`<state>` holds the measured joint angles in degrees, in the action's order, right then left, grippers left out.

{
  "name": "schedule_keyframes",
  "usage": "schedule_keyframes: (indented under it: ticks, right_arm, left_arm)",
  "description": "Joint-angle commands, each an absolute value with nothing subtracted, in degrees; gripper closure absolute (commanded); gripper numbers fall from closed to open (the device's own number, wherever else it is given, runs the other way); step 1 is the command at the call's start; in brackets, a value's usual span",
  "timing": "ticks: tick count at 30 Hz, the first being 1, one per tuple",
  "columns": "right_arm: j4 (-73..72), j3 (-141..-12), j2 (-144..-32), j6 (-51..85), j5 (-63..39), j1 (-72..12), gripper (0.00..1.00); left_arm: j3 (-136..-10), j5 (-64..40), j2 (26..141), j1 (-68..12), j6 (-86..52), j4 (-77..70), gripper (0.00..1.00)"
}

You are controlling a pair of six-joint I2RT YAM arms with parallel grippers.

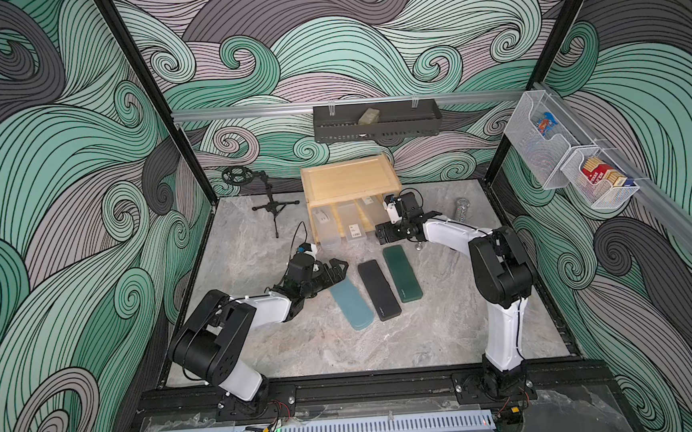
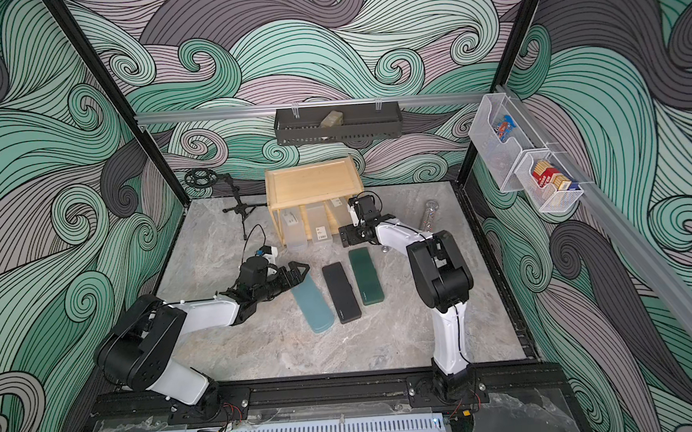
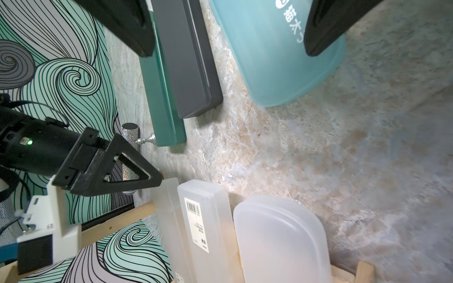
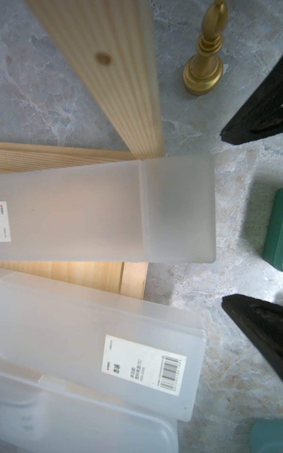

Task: Remove the pencil cases from the shelf
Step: Pick up the pencil case from the shelf.

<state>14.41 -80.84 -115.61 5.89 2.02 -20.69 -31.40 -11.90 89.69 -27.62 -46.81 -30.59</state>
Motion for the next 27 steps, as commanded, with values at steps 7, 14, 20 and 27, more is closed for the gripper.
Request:
schedule_keyframes:
  ticks: [7, 14, 20, 27]
  right_arm:
    - [13.5, -83.0, -118.8, 5.5, -0.1, -20.2, 0.0]
    - [12.8, -83.1, -119.7, 5.9, 0.4, -20.1, 0.0]
    - [12.2, -83.9, -119.8, 6.2, 0.7, -20.1, 0.01]
    - [12.3, -84.7, -120.4, 6.0, 0.2, -20.1, 0.02]
  left_arm:
    - [-34.4, -11.0, 88.9, -28.0, -46.2, -29.8, 0.02]
    - [-35.3, -10.0, 86.9, -28.1, -44.8, -27.2, 0.01]
    - [-35.5, -9.2, 85.7, -28.1, -43.9, -25.7, 0.01]
    - [-34.9, -9.1, 85.6, -28.1, -43.7, -25.4, 0.01]
